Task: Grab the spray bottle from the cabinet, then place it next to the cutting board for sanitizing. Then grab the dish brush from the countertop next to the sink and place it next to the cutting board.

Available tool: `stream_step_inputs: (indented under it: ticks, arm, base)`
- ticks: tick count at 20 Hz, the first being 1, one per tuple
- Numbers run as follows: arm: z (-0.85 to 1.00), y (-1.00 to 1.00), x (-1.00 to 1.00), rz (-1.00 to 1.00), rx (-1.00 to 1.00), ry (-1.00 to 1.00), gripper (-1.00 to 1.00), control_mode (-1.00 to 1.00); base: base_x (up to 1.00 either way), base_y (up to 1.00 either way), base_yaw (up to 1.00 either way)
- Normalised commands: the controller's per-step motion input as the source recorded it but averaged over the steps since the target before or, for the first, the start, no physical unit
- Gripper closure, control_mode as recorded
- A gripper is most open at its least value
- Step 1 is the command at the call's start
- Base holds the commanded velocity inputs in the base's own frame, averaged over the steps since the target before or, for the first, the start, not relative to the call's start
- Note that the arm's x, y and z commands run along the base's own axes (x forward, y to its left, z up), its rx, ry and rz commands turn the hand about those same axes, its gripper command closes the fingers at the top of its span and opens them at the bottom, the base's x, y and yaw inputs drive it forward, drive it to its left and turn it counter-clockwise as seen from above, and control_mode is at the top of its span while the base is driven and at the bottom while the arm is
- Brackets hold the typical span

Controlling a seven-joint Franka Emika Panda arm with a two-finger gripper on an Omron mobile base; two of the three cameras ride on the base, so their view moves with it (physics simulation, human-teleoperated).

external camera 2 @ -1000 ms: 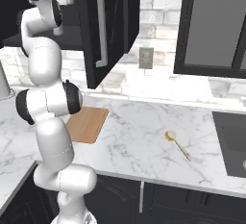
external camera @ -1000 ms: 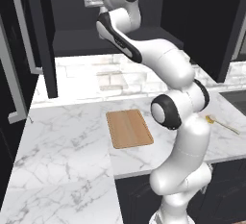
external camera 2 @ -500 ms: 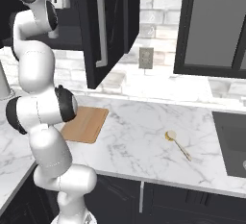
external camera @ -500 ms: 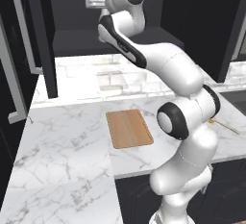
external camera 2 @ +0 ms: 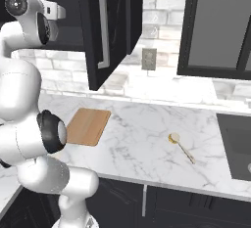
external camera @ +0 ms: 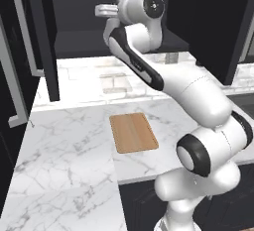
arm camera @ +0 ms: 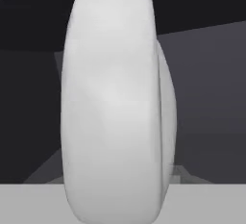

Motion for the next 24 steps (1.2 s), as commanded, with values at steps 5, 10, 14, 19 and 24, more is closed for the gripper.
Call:
stream_step_inputs:
  ticks: [5,10,14,19,24]
  arm:
    - [-0.17,-0.13,-0.93,0.0,0.11,0.0,1.0,-1.0]
    - [-0.01,-0.14,-0.84,0.0,0.12,-0.03,1.0,-1.0]
    - [0.04,-0.17,-0.77,0.0,0.11,-0.11,1.0,-1.0]
    - [-0.06,-0.18,-0.45,-0.03,0.04,0.01,1.0,-1.0]
    - [-0.03,-0.48,0.0,-0.01,-0.04,0.22,1.0,-1.0]
  base:
    - [0.0,0.0,0.0]
    - [0.0,0.0,0.0]
    - [0.0,0.0,0.0]
    - [0.0,0.0,0.0]
    - [0.0,0.0,0.0]
